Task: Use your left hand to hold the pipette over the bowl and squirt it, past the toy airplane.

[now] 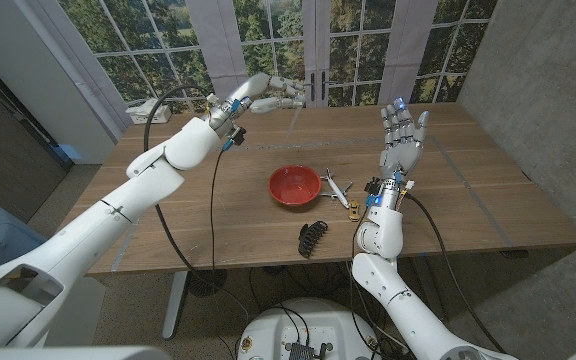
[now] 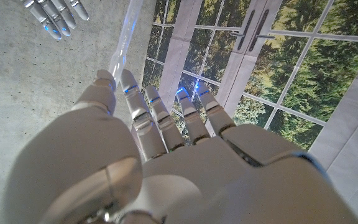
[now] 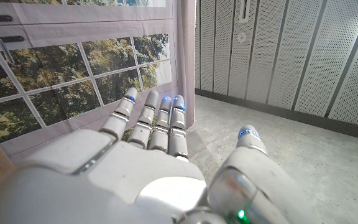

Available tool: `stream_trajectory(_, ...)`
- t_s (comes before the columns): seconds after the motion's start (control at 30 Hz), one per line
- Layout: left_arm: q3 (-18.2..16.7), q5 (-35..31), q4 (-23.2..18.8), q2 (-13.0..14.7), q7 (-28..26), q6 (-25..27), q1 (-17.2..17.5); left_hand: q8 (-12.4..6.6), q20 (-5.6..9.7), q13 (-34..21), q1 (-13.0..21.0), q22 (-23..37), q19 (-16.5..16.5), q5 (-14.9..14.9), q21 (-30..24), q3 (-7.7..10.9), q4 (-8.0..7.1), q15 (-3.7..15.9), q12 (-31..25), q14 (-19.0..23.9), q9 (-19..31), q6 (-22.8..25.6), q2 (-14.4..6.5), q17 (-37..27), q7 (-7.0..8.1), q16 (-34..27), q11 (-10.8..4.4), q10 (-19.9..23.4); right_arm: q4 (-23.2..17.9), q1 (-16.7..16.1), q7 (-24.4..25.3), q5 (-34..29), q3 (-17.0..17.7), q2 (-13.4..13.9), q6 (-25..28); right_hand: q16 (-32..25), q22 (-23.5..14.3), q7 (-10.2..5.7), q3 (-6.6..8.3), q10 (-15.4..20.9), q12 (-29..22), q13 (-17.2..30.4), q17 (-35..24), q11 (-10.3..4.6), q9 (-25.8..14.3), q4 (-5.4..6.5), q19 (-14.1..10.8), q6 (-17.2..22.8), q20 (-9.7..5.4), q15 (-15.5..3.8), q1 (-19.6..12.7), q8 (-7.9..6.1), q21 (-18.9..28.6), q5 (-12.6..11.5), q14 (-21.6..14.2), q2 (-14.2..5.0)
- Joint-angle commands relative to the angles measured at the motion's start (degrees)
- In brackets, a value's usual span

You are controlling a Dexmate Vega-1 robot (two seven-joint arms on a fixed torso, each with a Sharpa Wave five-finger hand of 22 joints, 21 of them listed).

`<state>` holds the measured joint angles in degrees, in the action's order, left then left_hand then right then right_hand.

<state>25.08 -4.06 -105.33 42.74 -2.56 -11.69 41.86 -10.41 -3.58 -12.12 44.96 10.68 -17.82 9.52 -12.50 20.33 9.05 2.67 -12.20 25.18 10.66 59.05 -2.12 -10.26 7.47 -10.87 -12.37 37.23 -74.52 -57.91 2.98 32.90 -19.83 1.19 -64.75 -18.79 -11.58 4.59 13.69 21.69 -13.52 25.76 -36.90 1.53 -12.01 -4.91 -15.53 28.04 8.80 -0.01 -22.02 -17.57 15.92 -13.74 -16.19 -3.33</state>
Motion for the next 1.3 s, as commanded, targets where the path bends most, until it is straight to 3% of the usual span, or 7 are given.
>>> stream_trajectory(0.03, -0.15, -0.33, -0.49, -0.13, -0.61, 0.45, 0.35, -0.52, -0.13, -0.22, 0.98, 0.11, -0.16, 0.50, 0.09, 0.43, 0.43, 8.41, -0.26, 0.05, 0.11, 0.64, -0.88, -0.11, 0.73, -0.10, -0.19, -0.04, -0.20, -0.21, -0.16, 0.37, 0.06, 0.09, 0.18, -0.04, -0.19, -0.06, 0.01, 0.39, 0.26, 0.15, -0.11, 0.12, -0.15, -0.41, 0.13, 0.56, 0.29, 0.08, -0.04, 0.12, -0.07, 0.24, -0.38, 0.04)
stream_trajectory(0.93, -0.36, -2.45, -2.67, -0.34, -2.79, 1.98, 1.51, -2.14, 0.28, -0.69, 5.28, 0.08, -1.27, 0.45, -0.21, 2.06, 1.14, 8.42, -1.08, 0.45, 0.27, 6.10, -3.63, -0.12, 0.38, -0.40, -0.34, 2.06, -0.71, -0.72, -1.06, 1.57, 0.05, 0.58, -0.03, 0.14, -0.18, 0.00, 0.13, 0.39, 0.25, 0.07, -0.04, 0.22, -0.19, -0.99, 0.12, 0.85, 0.25, 0.13, 0.39, 0.51, -0.06, 0.27, -0.38, -0.17)
stream_trajectory(1.13, -0.51, -3.46, -3.80, -0.19, -3.44, 2.79, 2.07, -2.40, 0.60, -0.74, 5.87, 0.08, -1.35, 0.45, -0.21, 2.12, 1.06, 8.58, -1.02, 0.46, 0.44, 6.99, -3.99, -0.18, -0.30, -0.42, -0.36, 1.98, -1.13, -1.05, -1.34, 2.05, 0.01, 0.80, 0.01, 0.19, -0.18, 0.11, 0.15, 0.32, 0.27, 0.05, -0.02, 0.18, -0.20, -1.11, 0.15, 0.91, 0.29, 0.22, 0.50, 0.60, -0.07, 0.28, -0.35, -0.21)
stream_trajectory(1.3, -0.69, -5.14, -5.08, 0.13, -4.39, 3.94, 2.73, -2.82, 0.86, -0.63, 7.08, 0.09, -1.20, 0.51, -0.11, 2.40, 1.09, 9.02, -0.62, -0.19, 1.59, 6.86, -4.77, -0.14, -1.76, -0.11, -0.34, 1.22, -1.54, -1.32, -1.23, 1.78, 0.12, 0.98, 0.24, 0.18, -0.18, 0.07, 0.17, 0.37, 0.25, 0.05, -0.01, 0.14, -0.21, -1.20, 0.14, 1.01, 0.27, 0.16, 0.60, 0.65, -0.06, 0.29, -0.45, -0.26)
